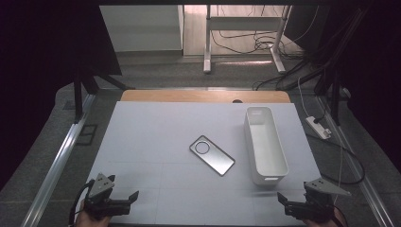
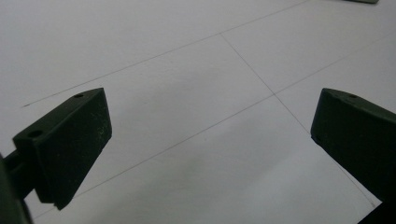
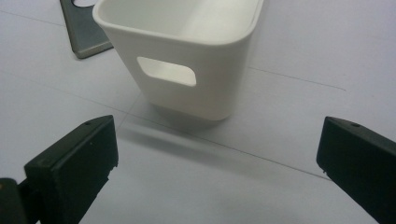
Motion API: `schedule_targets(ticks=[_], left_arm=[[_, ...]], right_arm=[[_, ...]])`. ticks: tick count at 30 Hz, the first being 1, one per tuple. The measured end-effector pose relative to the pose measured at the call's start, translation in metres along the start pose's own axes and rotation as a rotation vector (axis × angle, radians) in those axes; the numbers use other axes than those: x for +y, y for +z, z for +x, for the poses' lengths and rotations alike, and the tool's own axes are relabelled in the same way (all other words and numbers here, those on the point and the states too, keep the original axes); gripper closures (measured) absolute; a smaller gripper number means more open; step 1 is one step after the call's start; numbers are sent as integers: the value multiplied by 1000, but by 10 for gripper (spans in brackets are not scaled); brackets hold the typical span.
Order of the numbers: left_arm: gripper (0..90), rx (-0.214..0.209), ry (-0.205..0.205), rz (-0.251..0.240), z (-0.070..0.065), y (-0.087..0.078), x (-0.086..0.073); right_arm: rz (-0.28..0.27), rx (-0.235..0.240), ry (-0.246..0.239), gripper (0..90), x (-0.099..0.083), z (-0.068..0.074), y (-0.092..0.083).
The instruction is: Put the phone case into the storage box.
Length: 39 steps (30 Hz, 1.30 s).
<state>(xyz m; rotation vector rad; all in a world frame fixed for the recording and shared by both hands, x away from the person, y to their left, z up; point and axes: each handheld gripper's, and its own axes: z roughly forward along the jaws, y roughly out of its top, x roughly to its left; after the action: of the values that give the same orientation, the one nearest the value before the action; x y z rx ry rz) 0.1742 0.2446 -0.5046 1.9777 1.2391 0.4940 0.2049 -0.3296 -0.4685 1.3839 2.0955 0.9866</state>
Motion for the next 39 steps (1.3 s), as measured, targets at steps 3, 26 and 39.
schedule_targets(ticks=[3, 26, 39], left_arm=[[0, -27, 7, 3, 1, 0, 0], [0, -162, -56, -9, 11, 1, 1], [0, -159, 2, 7, 4, 11, 21]], right_arm=[[1, -3, 2, 0, 0, 0, 0], [-4, -15, -19, 0, 0, 2, 0], [14, -7, -35, 0, 1, 3, 2]])
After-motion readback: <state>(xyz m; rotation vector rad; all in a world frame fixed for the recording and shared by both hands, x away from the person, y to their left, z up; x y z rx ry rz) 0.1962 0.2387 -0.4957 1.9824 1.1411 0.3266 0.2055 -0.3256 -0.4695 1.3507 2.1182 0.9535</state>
